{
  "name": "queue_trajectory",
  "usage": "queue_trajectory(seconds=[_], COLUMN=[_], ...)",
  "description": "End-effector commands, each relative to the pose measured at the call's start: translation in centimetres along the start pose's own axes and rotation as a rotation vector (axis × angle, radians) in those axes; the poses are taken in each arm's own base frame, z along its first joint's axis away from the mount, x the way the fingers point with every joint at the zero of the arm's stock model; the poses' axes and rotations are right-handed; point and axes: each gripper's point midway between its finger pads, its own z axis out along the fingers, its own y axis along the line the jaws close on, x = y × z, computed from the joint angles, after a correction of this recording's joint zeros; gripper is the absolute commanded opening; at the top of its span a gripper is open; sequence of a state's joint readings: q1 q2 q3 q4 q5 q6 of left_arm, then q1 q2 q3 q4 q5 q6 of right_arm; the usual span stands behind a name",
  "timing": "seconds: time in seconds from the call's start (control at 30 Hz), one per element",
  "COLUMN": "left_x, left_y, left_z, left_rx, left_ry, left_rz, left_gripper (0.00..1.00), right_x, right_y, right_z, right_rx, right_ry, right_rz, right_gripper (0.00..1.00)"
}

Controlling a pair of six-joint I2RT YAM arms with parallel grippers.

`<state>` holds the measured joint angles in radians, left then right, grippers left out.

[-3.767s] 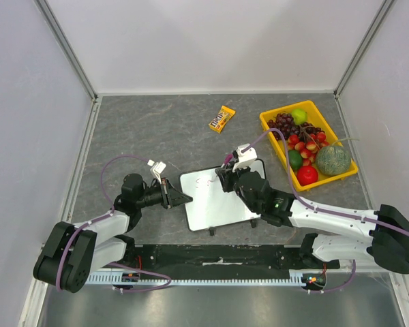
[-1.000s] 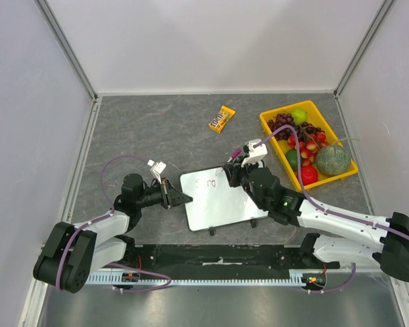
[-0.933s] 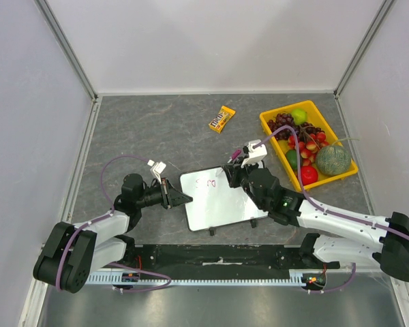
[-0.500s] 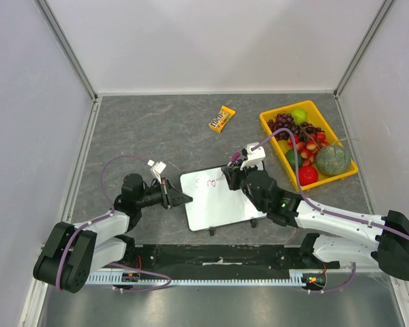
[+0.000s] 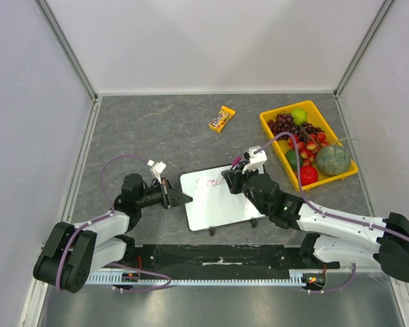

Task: Write a sentence on the whiteboard
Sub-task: Write on the whiteboard marker without the cap.

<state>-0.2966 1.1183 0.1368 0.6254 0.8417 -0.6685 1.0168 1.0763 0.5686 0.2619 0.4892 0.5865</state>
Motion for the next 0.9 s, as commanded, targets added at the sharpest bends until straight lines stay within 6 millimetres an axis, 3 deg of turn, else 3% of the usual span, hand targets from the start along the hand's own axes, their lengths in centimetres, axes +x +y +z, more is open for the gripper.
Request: queue_trajectory(seconds=[0.0, 0.4, 0.87], left_x=[0.9, 0.9, 0.9], left_y=[2.0, 2.0, 1.9], left_z=[-0.2, -0.3, -0.3], left_rx=[-0.082, -0.082, -0.080], left_ry=[0.000, -0.001, 0.000], left_rz=[-0.008, -0.007, -0.009], left_gripper=[0.02, 0.02, 0.02], right_x=[1.2, -1.7, -3.0], right_y=[-1.2, -0.3, -0.9], right_z=[-0.2, 0.5, 0.7], right_rx=[0.030, 0.043, 0.090], right_ry=[0.025, -0.050, -0.076], right_rz=[-0.007, 0.002, -0.011], right_gripper=[0.00, 0.00, 0.00])
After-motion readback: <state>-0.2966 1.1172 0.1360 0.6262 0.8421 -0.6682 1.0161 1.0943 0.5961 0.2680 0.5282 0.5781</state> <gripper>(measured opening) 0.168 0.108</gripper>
